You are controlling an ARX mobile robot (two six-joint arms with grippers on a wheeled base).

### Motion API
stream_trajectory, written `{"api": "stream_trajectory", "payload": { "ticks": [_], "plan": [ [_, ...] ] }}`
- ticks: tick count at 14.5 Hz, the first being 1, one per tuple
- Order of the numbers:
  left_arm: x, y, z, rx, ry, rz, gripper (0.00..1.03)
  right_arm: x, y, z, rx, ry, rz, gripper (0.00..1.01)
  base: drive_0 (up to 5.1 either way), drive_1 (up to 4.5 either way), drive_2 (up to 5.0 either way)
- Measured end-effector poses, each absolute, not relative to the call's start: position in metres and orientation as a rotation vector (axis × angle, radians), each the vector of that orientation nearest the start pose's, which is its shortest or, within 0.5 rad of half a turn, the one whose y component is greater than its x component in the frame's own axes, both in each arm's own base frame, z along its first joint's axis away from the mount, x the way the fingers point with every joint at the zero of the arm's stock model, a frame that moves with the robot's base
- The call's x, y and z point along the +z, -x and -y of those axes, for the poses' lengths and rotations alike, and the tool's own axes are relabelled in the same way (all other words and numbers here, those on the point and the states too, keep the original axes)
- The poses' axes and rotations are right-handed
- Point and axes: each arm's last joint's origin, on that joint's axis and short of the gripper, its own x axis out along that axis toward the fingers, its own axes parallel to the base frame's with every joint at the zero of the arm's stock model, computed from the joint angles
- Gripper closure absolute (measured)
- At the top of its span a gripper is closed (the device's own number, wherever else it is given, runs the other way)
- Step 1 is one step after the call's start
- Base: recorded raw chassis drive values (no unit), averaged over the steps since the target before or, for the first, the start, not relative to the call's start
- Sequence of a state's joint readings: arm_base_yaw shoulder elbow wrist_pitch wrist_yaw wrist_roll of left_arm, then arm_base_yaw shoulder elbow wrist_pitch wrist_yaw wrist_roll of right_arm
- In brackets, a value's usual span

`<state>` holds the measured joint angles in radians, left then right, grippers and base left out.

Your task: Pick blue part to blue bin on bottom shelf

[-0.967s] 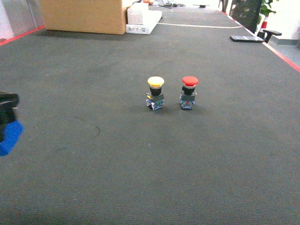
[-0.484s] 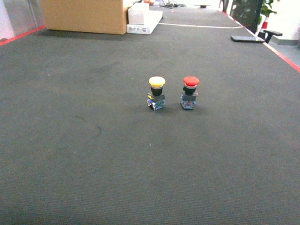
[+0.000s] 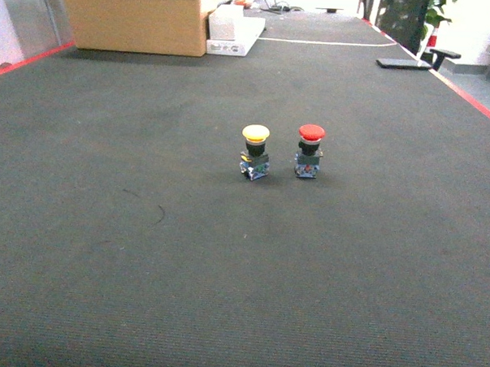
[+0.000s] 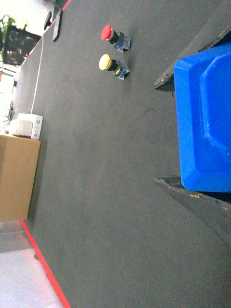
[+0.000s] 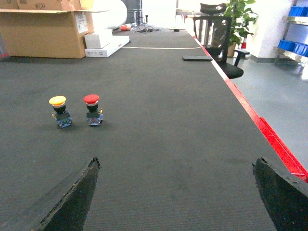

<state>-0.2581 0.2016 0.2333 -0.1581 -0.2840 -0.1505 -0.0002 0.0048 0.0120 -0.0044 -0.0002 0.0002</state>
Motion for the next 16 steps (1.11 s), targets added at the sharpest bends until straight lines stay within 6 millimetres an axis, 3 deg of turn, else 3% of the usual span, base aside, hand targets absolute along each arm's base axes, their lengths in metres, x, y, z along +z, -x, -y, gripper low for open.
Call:
{"api": "stream_trajectory", "payload": {
  "ticks": [12,16],
  "plan": [
    [0.2117,-0.0977,0.0173,0.037,0.116,-0.122,0.59,0.1670,-0.0973,0.0000,0.001,0.000,0.004,0.03,0.0,0.00,0.0],
    [0.2121,-0.0977,0.0174,0.034,0.117,-0.118,0.59,0.1667,-0.0973,0.0000,0.000,-0.001,0.002,0.03,-2.0,-1.96,-2.0]
  ]
}}
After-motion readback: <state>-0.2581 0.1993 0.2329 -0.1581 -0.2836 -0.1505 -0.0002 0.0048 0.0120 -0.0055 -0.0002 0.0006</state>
